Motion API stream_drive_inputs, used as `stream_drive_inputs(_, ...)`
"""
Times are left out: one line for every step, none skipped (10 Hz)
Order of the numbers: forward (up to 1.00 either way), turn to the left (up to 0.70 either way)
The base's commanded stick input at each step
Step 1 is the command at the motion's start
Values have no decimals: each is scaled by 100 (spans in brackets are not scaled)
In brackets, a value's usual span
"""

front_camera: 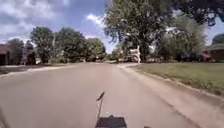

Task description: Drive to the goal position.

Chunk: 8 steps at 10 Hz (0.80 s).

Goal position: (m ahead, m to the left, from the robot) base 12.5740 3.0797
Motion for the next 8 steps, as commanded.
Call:
stream_drive_inputs(100, 0)
stream_drive_inputs(100, 0)
stream_drive_inputs(100, 0)
stream_drive_inputs(100, 0)
stream_drive_inputs(100, 0)
stream_drive_inputs(100, 0)
stream_drive_inputs(100, 0)
stream_drive_inputs(100, 0)
